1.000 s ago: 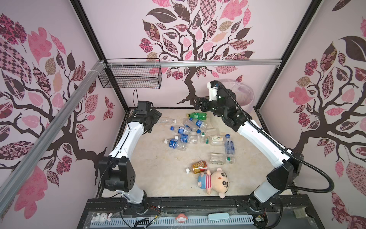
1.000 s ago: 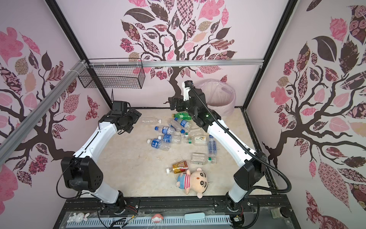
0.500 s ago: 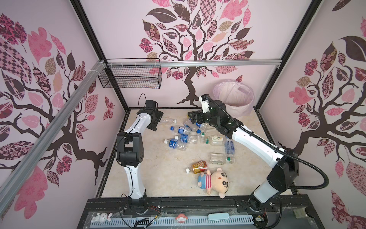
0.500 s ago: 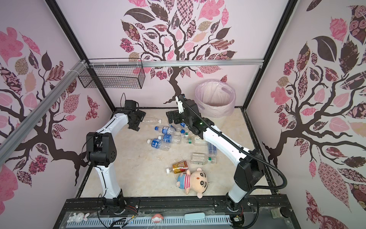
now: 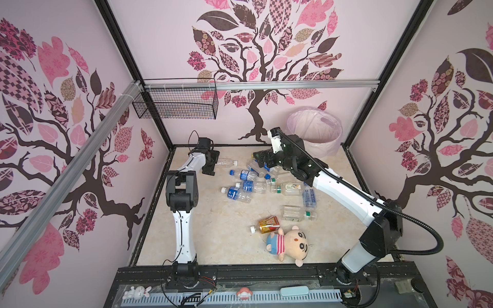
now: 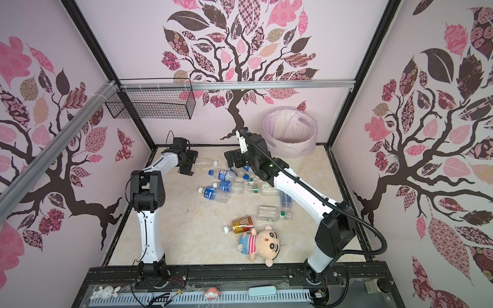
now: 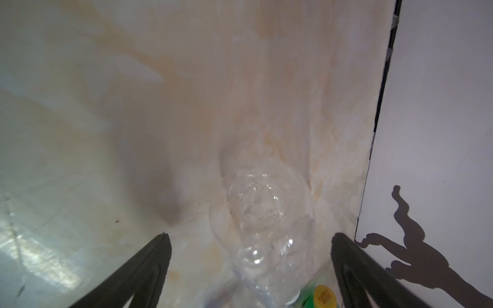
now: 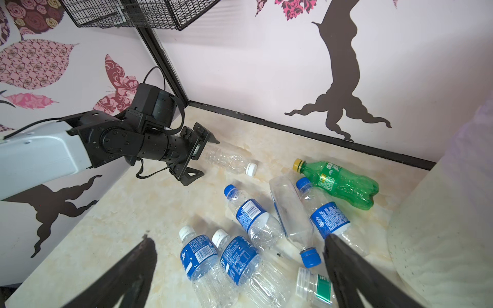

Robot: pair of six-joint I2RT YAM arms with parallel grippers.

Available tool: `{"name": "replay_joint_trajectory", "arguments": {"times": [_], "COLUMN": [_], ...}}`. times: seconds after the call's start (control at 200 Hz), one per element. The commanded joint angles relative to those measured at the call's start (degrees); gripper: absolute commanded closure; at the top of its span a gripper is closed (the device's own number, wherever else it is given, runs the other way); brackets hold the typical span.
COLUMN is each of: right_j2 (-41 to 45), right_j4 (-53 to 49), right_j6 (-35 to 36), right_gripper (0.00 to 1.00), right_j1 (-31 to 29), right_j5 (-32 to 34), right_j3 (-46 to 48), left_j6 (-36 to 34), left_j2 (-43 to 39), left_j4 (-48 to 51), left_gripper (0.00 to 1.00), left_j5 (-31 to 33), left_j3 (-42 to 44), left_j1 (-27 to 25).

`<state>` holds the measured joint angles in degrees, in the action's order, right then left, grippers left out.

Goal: Throw the plastic bottles in the bin
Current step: 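Lower the left gripper onto another clear bottle and grasp it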

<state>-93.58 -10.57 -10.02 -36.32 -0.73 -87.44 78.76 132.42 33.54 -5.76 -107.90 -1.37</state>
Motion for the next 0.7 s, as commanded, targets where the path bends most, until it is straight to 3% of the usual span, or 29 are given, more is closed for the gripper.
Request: {"name": "replay_joint_trajectory", "arguments": {"times": [0.0, 0.24, 0.375, 0.695], "right_j2": [-0.62, -1.01, 0.03, 3.47], "right_j4": [-2.12, -2.35, -1.20, -0.43], "right_j6": [1.89, 2.96, 3.07, -0.77], "right_gripper": [0.00, 0.00, 0.00, 0.00], "right_j1": [-0.22, -0.24, -0.19, -0.20], "right_j5": [0.69, 1.28, 4.58, 9.34], "right_j3": [-2.23, -3.09, -2.09, 3.09], "left_j6": [1.35, 3.28, 3.25, 2.97], "left_j2": [2.27, 5.45, 6.63, 3.06], "left_j4": [-1.71, -2.48, -2.79, -6.02], "left_gripper": [0.03, 0.15, 0.27, 0.40], "left_j5": [-1.22, -2.68, -4.87, -5.86], "left_j3": [-2.73, -5.04, -5.49, 2.86], "left_j1": [0.16, 0.23, 0.24, 0.97]}}
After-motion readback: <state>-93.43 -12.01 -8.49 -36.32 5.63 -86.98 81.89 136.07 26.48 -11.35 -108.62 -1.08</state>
